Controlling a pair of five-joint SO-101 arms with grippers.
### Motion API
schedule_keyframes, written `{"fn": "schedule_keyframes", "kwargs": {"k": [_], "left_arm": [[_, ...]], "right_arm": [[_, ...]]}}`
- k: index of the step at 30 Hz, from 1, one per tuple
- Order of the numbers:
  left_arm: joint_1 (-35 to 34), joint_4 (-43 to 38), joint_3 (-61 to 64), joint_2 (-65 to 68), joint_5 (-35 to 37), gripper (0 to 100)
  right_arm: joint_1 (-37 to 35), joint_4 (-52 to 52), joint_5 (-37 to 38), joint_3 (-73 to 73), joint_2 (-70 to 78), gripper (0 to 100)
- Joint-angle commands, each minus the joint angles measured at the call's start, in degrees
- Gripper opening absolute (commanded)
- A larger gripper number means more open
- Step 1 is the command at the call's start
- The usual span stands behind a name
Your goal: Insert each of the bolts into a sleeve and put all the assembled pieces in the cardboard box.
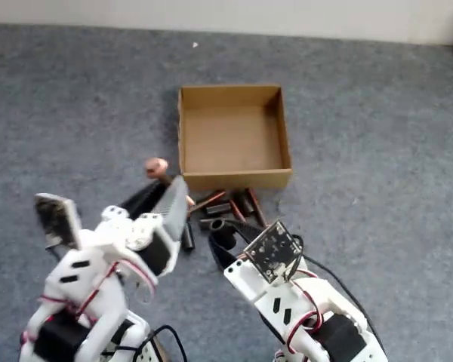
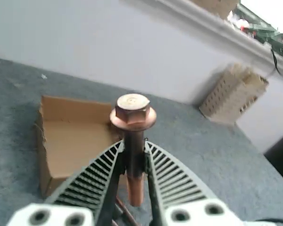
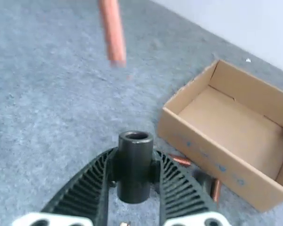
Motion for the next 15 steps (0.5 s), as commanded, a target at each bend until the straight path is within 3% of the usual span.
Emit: {"fn": "schedule_keyframes", "kwargs": {"k": [1,6,15], "left_arm": [[3.65,-6.86,4.79,-0.22,0.09,1],[4.09,-12.57,9.80,-0.22,0.09,1],[6.73,-13.10,10.42,-0.22,0.09,1]], "right_arm": [[-1.01,-2.86,0.62,-0.66,-0.66,0.5],[-0.75,-2.86,0.70,-0.66,-0.66,0.5],[-0.66,-2.86,0.70,-0.31,-0.66,0.5]]}}
